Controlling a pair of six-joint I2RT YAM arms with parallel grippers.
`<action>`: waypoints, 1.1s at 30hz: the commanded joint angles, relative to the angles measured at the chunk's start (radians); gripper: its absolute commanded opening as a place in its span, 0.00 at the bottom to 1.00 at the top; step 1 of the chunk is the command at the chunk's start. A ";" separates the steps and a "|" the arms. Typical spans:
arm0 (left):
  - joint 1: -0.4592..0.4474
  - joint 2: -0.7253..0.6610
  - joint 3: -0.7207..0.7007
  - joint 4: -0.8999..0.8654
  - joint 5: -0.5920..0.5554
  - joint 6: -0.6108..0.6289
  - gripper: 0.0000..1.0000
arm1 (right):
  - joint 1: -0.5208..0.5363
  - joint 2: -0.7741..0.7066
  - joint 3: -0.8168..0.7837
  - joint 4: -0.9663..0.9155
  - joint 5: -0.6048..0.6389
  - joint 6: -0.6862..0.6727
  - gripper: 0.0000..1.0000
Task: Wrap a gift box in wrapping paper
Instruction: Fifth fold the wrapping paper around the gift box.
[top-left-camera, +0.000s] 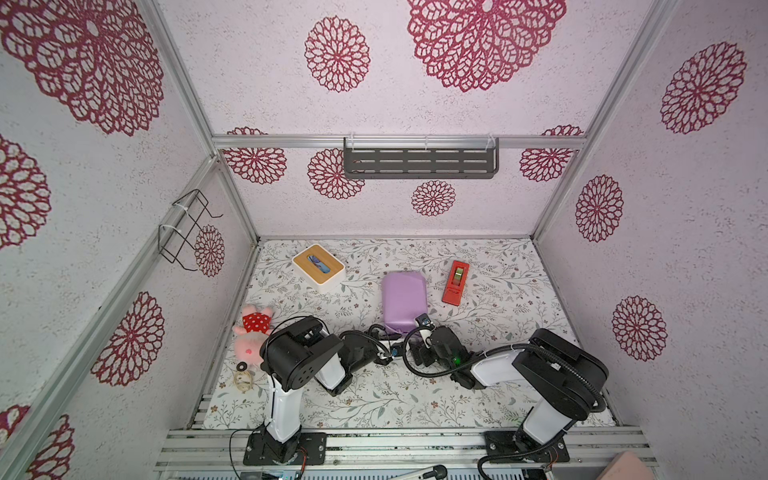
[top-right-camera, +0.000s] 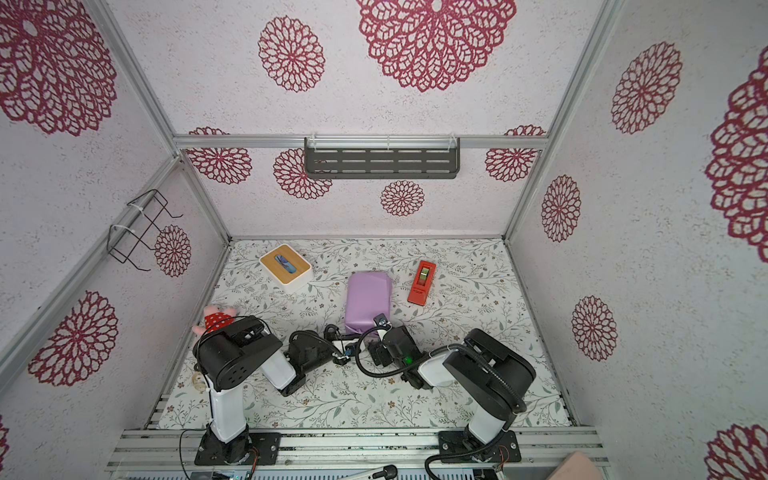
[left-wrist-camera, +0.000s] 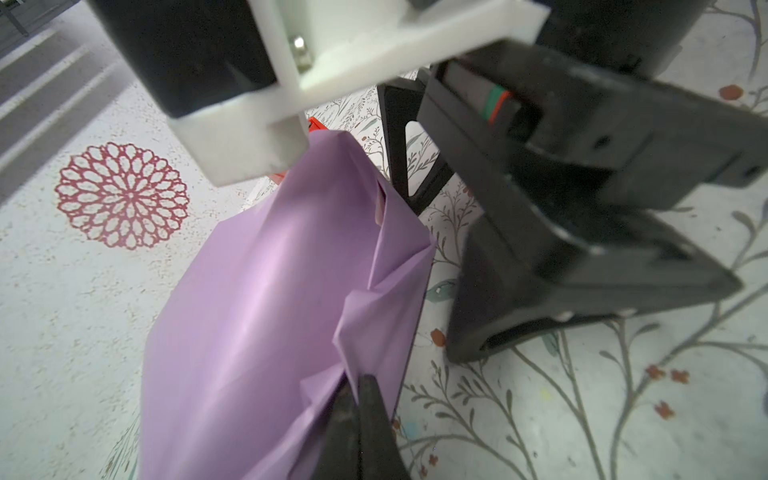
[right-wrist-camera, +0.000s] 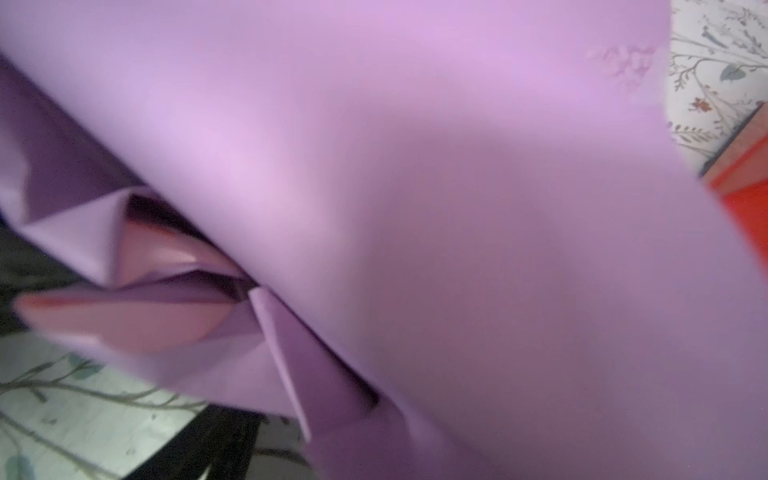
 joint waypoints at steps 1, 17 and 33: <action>-0.004 -0.008 0.000 0.048 0.010 0.009 0.00 | -0.003 0.026 0.001 0.066 0.041 -0.043 0.89; -0.013 -0.007 0.003 0.039 0.012 0.024 0.00 | -0.008 0.068 -0.020 0.199 0.063 -0.036 0.79; -0.026 0.030 0.003 0.060 -0.006 0.023 0.10 | -0.018 0.110 -0.047 0.303 0.066 -0.010 0.70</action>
